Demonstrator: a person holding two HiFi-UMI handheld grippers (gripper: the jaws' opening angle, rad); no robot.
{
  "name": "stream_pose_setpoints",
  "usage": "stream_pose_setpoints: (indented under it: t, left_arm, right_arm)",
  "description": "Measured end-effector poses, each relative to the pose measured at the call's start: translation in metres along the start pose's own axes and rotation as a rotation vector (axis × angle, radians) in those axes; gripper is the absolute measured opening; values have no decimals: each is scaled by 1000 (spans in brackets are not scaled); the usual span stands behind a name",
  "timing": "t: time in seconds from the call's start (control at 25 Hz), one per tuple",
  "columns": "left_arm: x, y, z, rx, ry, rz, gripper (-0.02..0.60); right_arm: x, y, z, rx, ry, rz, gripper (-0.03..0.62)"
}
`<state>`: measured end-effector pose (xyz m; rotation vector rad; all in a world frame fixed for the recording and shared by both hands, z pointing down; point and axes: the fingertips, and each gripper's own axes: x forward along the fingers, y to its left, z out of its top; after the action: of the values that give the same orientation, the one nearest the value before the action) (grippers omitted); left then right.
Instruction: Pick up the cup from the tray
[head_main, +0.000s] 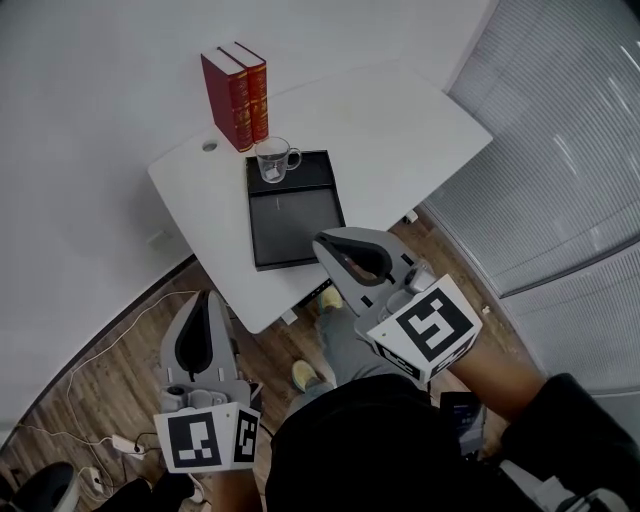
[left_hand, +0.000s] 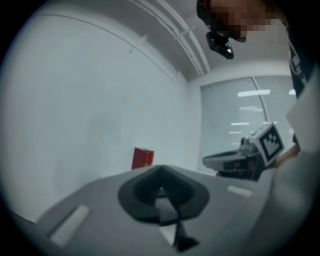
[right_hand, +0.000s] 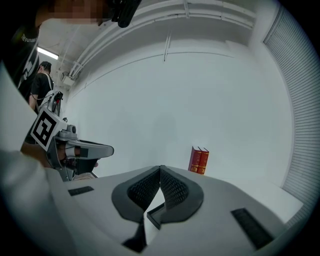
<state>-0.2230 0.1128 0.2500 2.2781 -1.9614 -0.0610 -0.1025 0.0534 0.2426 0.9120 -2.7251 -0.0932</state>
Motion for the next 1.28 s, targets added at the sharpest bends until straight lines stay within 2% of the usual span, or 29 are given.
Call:
stream_pose_setpoints:
  t: [0.56, 1.28]
  left_arm:
    - [22, -1, 11, 57, 7, 14, -2]
    - [104, -14, 12, 85, 50, -23, -2]
  right_arm:
    - [21, -24, 4, 52, -65, 12, 14]
    - [59, -95, -8, 109, -60, 10, 14]
